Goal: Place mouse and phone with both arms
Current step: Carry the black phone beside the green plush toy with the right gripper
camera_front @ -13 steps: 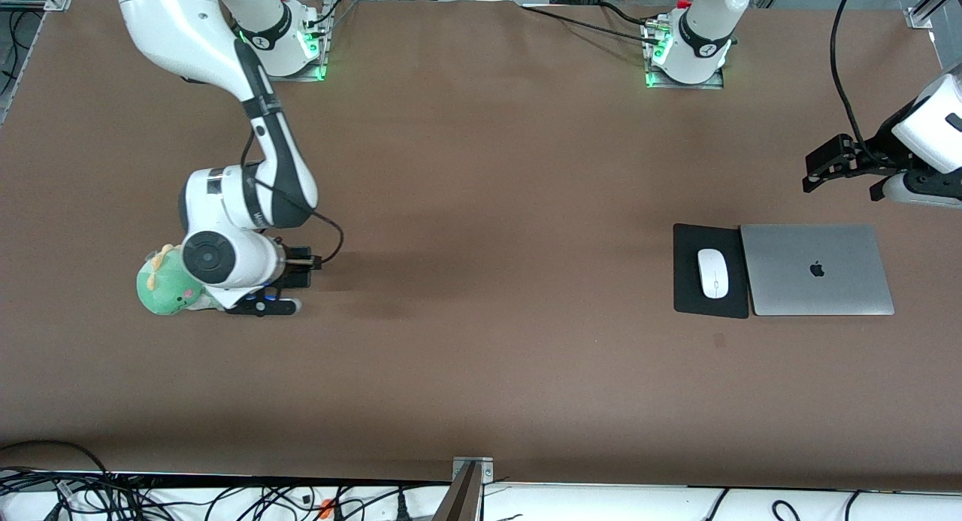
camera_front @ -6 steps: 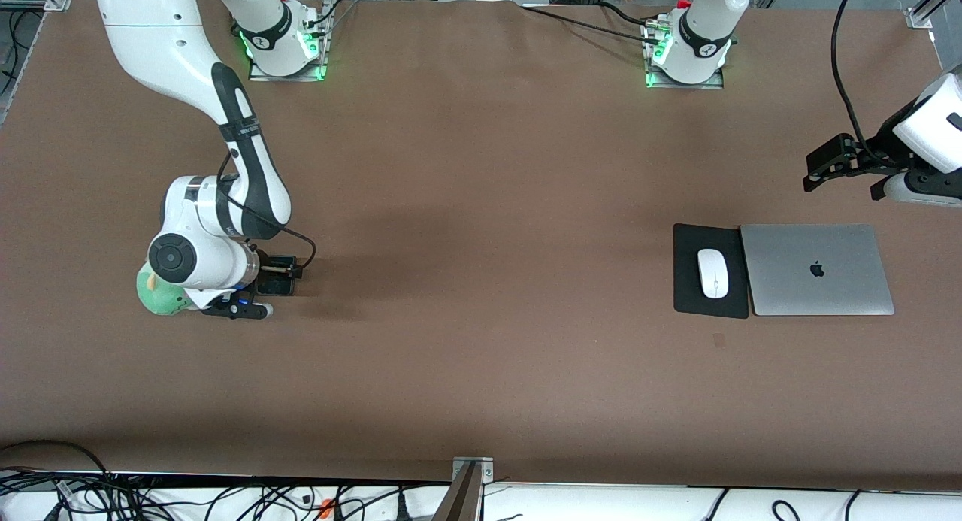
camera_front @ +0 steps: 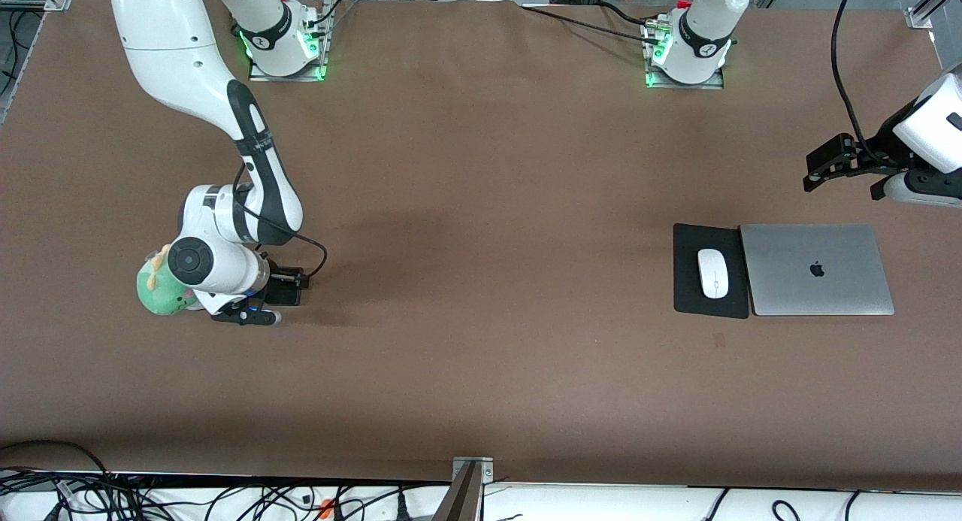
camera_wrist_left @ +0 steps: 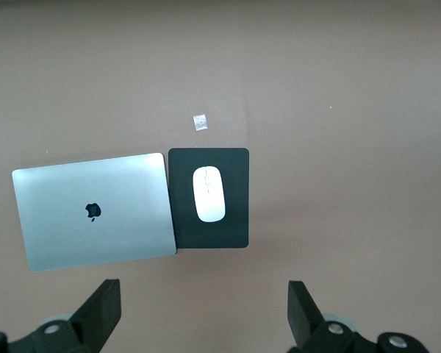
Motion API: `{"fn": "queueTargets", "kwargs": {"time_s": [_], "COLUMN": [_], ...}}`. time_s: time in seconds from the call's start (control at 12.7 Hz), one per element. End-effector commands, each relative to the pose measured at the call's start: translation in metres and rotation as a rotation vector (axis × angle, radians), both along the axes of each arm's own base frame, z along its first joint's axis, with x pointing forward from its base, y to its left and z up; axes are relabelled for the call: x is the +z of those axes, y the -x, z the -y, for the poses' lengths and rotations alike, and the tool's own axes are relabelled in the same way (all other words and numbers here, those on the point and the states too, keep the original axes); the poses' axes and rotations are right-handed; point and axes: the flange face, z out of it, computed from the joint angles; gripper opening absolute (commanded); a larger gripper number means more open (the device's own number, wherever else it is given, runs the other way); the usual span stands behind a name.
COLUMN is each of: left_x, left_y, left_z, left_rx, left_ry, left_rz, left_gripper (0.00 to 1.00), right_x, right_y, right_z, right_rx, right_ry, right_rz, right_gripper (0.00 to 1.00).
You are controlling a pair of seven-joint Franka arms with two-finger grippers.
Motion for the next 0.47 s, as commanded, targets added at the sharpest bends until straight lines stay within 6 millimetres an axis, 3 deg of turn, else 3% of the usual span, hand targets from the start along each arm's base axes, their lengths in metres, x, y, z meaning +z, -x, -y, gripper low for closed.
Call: {"fn": "queueTargets", "kwargs": {"time_s": [0.0, 0.08, 0.16, 0.39], "left_x": [0.009, 0.009, 0.009, 0.009], "left_y": [0.004, 0.004, 0.004, 0.004], "left_z": [-0.001, -0.002, -0.002, 0.0], "left_rx": [-0.011, -0.008, -0.009, -0.011], "left_ry": [0.003, 0.003, 0.003, 0.003], "left_rz": [0.002, 0.002, 0.002, 0.001], "left_gripper": [1.0, 1.0, 1.0, 1.0], "right_x": [0.002, 0.008, 0.029, 0.097], "right_y": [0.001, 0.0, -0.004, -0.01], "right_z": [-0.004, -0.007, -0.012, -0.056], "right_rx": [0.0, 0.009, 0.007, -0.017], "right_ry": [-0.02, -0.026, -0.04, -0.071], "right_rz": [0.014, 0.018, 0.032, 0.051], "right_gripper": [0.75, 0.86, 1.0, 1.0]}}
